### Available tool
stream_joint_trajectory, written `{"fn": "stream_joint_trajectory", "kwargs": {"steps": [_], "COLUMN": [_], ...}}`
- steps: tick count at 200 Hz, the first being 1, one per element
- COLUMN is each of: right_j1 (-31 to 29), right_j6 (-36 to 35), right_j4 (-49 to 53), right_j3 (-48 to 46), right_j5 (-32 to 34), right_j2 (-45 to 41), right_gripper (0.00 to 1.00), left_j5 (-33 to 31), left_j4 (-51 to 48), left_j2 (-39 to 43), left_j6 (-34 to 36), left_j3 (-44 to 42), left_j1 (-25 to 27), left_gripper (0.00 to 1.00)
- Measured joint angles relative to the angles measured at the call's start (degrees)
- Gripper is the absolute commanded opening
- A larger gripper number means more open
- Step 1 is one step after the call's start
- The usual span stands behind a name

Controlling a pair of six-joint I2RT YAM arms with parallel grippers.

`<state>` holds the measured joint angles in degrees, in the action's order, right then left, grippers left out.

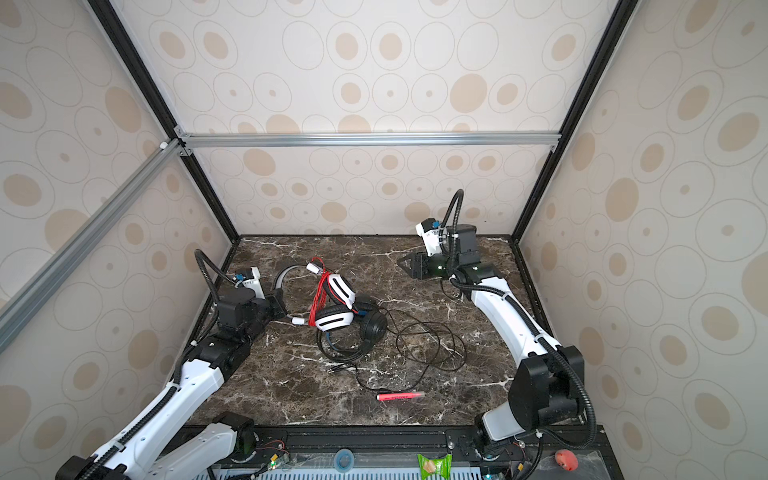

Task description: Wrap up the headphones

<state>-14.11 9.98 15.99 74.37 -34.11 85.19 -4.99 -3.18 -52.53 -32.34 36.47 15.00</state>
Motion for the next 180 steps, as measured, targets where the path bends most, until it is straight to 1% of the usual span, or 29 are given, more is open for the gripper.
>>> {"fn": "stream_joint_trajectory", "kwargs": {"steps": [41,60,75,103,137,156,180], "right_j1": [0.0,0.0,0.0,0.0,0.0,0.0,0.0], "right_j6": [0.17,0.48,0.7,0.74,0.35,0.02,-0.07], "right_j4": [0.37,0.35,0.35,0.5,1.14,1.64,2.01], "right_j3": [0.0,0.0,0.07,0.46,1.51,2.21,3.23], "right_j5": [-0.24,-0.44,-0.44,-0.39,-0.35,-0.35,-0.33], "right_j2": [0.46,1.25,1.79,1.95,2.01,2.49,3.91], "right_gripper": [0.53,0.53,0.53,0.52,0.53,0.53,0.53], "left_j5": [-1.92,-2.29,-2.73,-2.97,-3.1,-2.86,-2.36], "left_j4": [-0.17,1.29,2.93,6.97,12.7,15.34,17.68], "left_j2": [0.79,-0.81,-3.56,-10.56,-21.24,-28.28,-37.29], "left_j6": [-2.62,-4.04,-5.44,-7.43,-8.92,-9.73,-10.34], "left_j3": [-4.28,-5.9,-6.69,-7.21,-6.62,-4.09,1.81], "left_j1": [-2.82,-4.96,-6.38,-8.63,-10.49,-11.41,-12.28], "left_gripper": [0.0,0.0,0.0,0.0,0.0,0.0,0.0]}}
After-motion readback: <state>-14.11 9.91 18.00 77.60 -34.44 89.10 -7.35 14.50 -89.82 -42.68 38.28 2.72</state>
